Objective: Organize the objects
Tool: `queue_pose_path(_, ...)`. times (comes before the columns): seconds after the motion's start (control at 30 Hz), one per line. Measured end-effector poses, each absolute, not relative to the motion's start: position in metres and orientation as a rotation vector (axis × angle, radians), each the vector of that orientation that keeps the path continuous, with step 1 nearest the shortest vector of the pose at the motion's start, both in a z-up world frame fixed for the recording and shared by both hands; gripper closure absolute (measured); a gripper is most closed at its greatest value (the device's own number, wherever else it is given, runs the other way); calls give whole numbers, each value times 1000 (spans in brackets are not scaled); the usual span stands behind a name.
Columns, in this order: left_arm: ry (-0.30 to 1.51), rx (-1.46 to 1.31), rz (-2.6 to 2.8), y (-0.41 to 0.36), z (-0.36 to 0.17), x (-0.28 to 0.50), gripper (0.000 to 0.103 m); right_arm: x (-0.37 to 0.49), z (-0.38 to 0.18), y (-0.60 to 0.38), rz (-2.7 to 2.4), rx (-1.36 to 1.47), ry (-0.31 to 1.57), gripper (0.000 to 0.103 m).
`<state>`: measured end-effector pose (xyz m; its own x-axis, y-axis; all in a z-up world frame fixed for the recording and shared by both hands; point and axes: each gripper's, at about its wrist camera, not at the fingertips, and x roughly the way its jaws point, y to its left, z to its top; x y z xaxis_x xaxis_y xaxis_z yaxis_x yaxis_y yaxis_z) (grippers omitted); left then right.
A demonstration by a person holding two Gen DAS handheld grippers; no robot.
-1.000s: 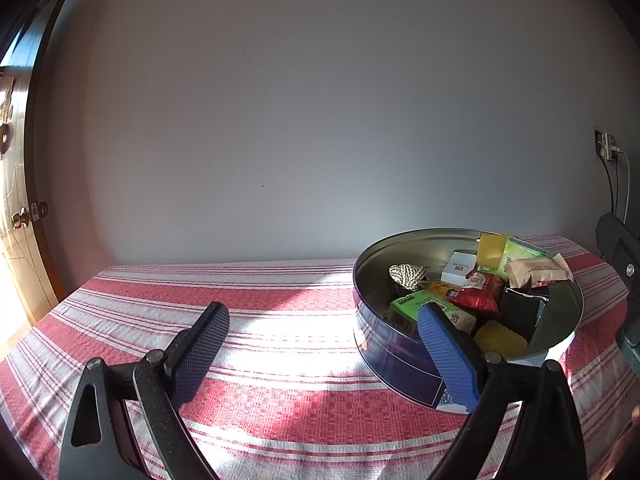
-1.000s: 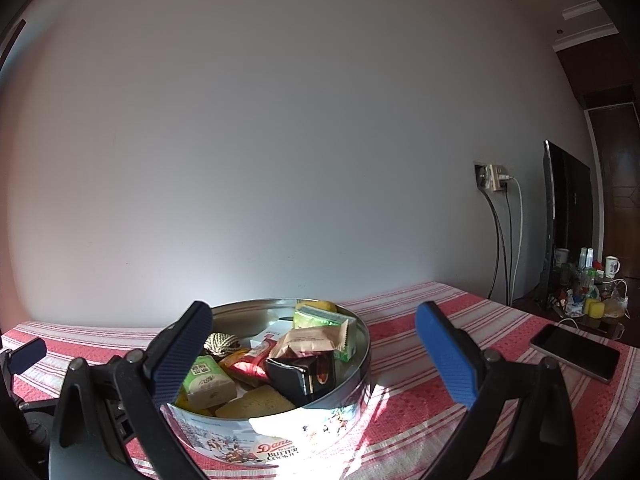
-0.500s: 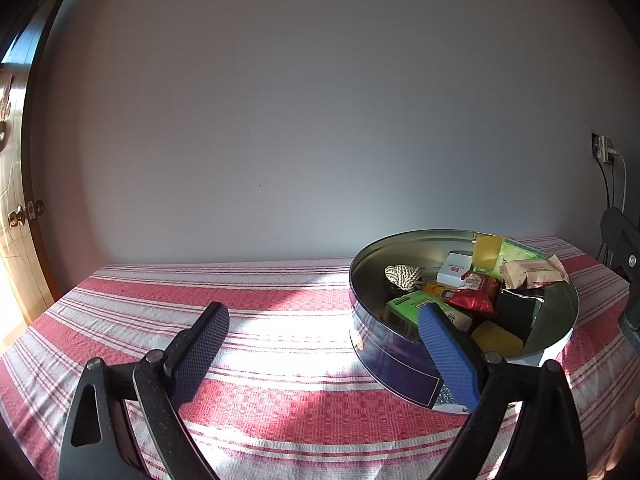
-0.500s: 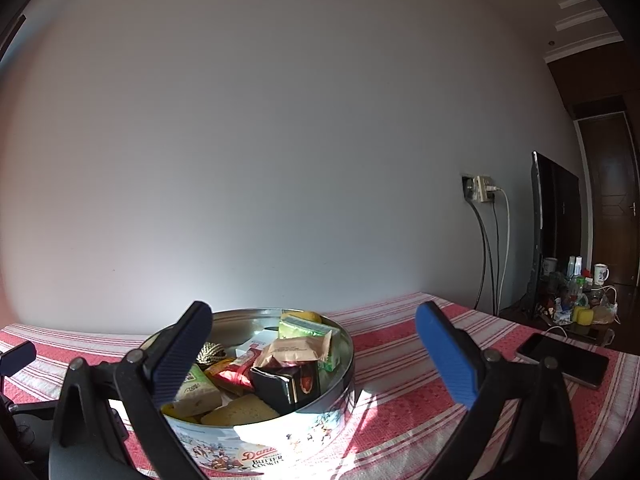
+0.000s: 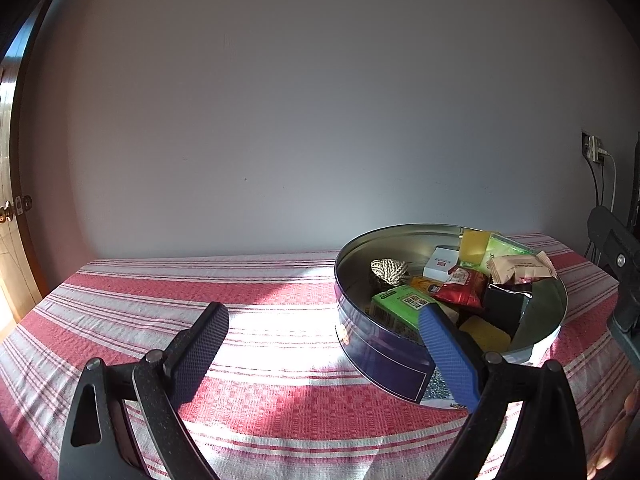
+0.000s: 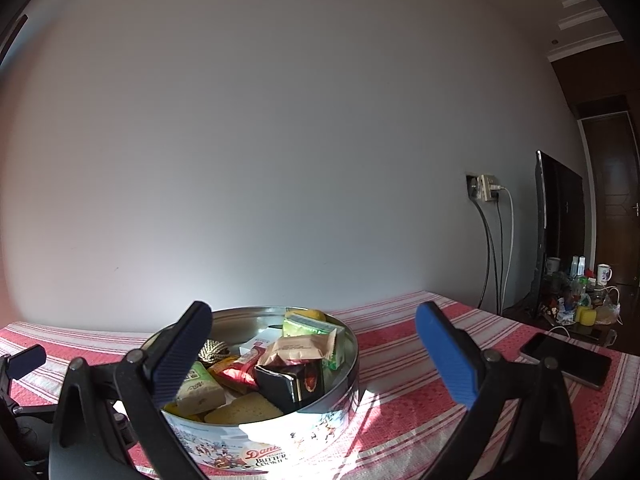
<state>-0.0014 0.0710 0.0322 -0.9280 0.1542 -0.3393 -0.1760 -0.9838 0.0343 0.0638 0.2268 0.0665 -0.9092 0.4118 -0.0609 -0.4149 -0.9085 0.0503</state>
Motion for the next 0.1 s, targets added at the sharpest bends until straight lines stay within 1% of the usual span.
queue_pose_path(0.1,96,-515,2934,71,32,-2,6,63,66,227,2714,-74,91,0)
